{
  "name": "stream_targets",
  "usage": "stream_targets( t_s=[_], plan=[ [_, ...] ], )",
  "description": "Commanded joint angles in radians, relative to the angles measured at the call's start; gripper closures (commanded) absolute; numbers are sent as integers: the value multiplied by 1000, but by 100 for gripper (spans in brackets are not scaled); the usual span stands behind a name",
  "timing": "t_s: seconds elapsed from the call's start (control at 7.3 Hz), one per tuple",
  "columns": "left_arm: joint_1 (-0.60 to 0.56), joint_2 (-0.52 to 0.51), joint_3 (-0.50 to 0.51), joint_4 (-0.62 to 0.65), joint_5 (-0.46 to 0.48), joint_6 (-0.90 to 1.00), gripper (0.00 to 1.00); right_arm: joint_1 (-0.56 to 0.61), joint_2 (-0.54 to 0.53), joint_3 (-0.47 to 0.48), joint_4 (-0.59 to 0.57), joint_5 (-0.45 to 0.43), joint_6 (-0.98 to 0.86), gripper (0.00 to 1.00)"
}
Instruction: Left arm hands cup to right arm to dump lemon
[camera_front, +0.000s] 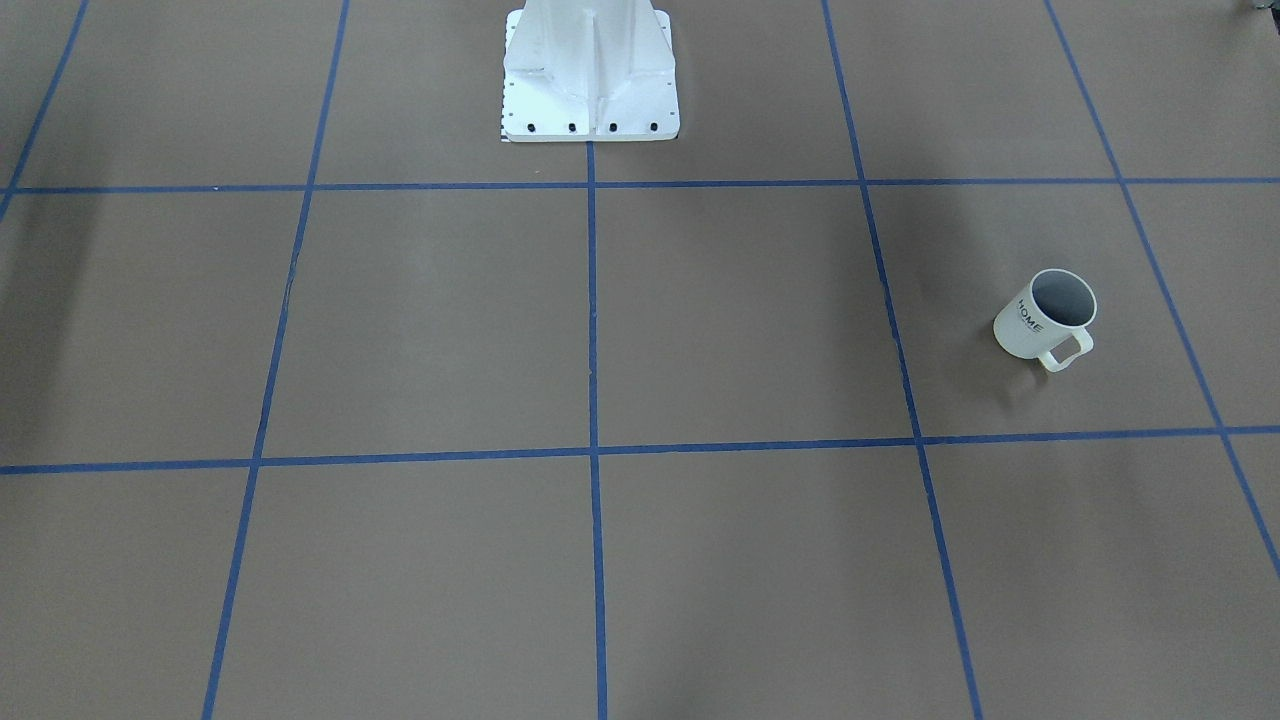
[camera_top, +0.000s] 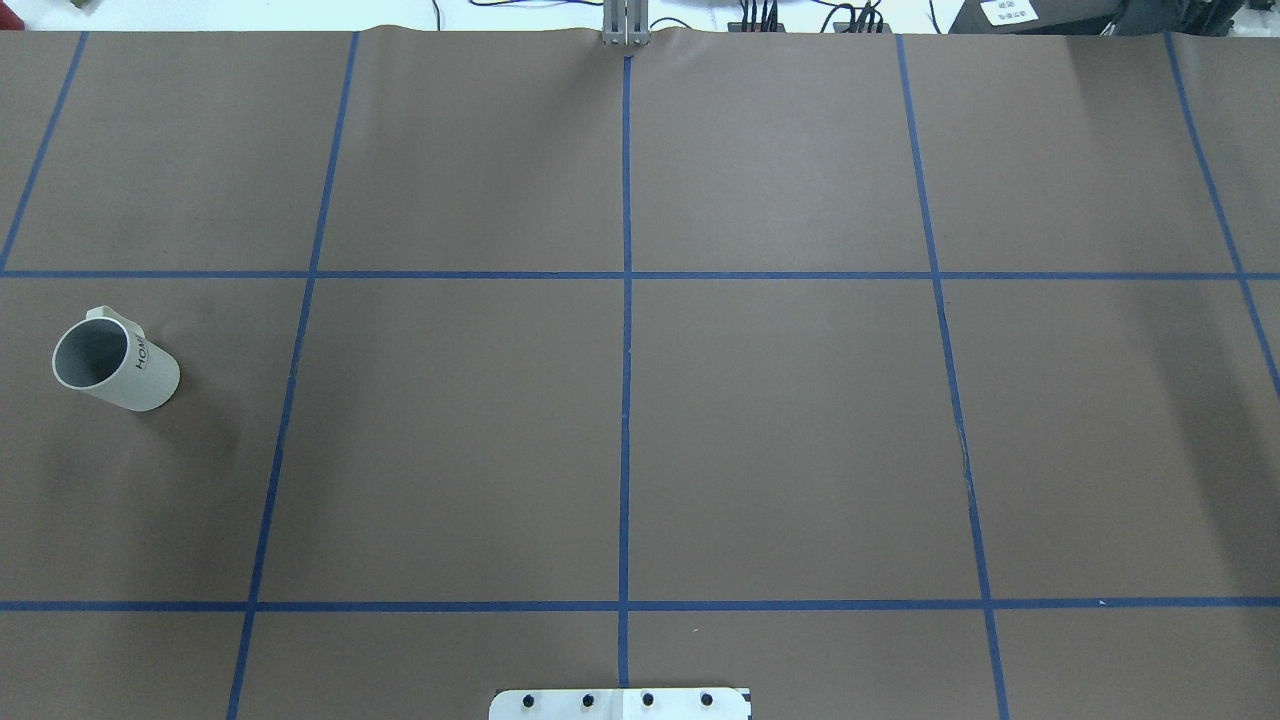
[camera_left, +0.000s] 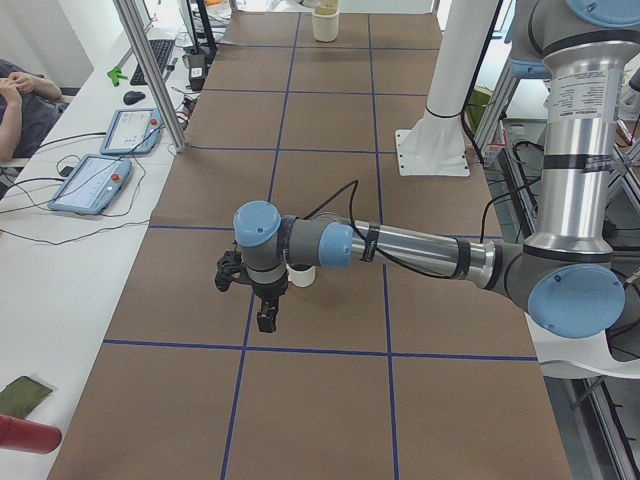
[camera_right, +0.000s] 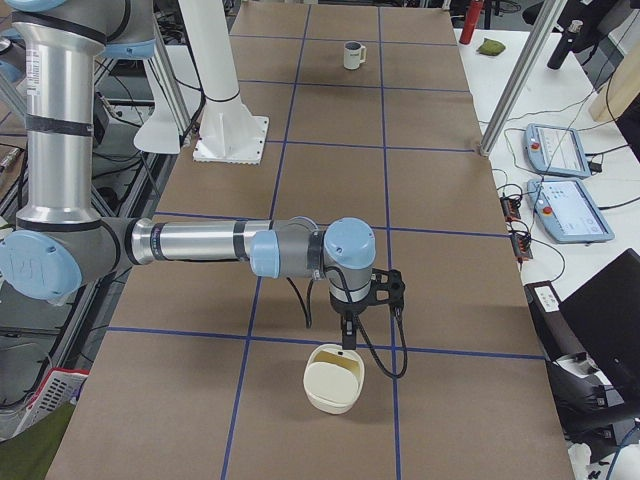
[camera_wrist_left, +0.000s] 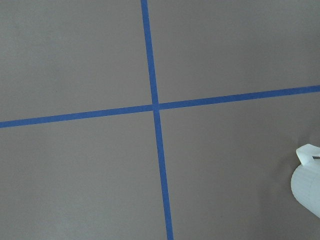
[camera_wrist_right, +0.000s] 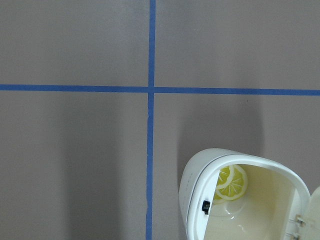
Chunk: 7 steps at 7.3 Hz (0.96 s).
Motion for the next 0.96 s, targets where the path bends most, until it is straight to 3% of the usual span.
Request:
stream_targets(
  t_s=[0.0,0.41,0.82],
  plan=[
    [-2,15,8,0,-3,76,0,2,13,-11,-49,13,-12,0],
    [-16,15,13,0,-3,106,0,2,14,-63,-25,105,-42,0],
    [-16,15,40,-5,-4,128,0,0,19,-104,18,106,-38,0]
  ],
)
